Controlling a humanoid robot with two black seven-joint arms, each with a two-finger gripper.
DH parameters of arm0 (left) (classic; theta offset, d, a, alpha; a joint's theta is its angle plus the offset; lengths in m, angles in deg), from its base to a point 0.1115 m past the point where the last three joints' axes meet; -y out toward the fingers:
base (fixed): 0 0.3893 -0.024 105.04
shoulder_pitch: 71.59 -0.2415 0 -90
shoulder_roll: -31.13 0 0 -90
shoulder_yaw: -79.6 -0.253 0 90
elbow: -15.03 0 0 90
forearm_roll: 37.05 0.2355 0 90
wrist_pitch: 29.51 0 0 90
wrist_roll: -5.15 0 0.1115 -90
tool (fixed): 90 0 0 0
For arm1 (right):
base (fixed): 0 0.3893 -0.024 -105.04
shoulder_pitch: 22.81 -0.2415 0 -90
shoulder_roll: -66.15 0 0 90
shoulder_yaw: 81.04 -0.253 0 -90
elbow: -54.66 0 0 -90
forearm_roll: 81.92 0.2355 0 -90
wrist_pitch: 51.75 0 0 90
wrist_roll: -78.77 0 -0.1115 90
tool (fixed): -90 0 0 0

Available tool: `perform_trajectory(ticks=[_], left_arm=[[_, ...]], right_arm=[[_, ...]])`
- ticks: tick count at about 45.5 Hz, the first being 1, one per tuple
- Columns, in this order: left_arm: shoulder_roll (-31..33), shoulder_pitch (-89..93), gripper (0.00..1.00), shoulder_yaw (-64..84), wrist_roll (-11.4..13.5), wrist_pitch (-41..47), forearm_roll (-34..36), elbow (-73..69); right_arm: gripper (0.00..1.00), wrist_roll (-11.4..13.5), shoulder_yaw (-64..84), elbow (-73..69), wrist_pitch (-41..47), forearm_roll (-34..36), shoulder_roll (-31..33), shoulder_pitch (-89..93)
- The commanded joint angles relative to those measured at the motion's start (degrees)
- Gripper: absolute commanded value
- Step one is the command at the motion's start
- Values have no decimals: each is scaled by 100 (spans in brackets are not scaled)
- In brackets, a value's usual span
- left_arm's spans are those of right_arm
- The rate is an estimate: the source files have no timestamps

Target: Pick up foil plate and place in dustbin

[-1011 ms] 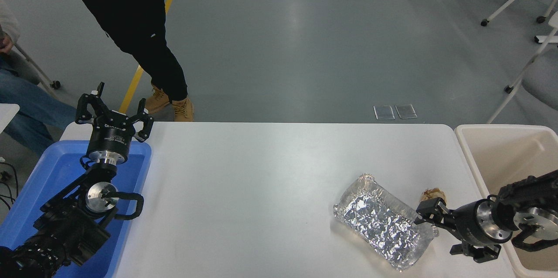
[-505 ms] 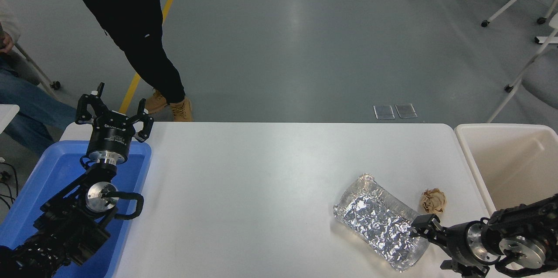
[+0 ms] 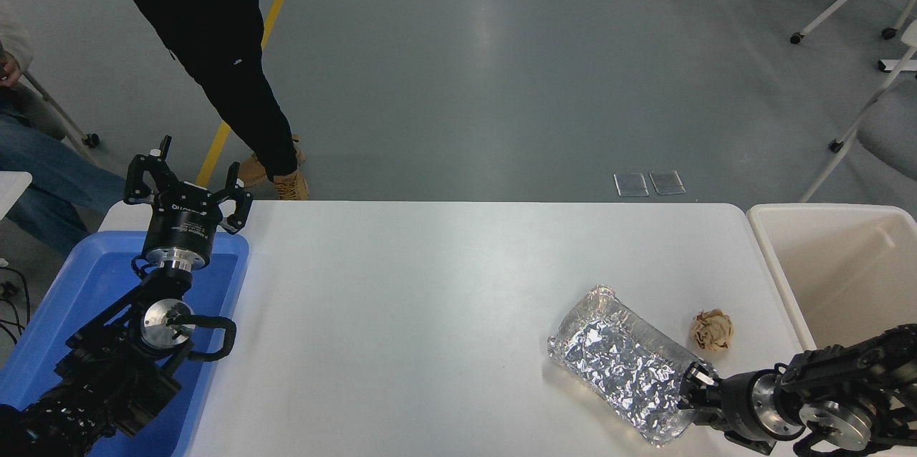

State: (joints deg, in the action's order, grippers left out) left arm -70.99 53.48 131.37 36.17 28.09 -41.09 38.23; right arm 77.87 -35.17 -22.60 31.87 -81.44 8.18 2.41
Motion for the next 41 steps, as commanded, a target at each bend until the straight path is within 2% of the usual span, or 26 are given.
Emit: perform_trajectory(ticks=[1, 19, 41], left_arm=[[0, 0, 99, 0, 0, -3, 0, 1], [0, 0, 99, 0, 0, -3, 0, 1], [0, 0, 99, 0, 0, -3, 0, 1]], right_arm=[[0, -6, -60, 9, -39, -91, -135, -17], [0, -24, 221, -201, 75, -259, 154, -807], [0, -15, 827, -615, 682, -267, 304, -2714]])
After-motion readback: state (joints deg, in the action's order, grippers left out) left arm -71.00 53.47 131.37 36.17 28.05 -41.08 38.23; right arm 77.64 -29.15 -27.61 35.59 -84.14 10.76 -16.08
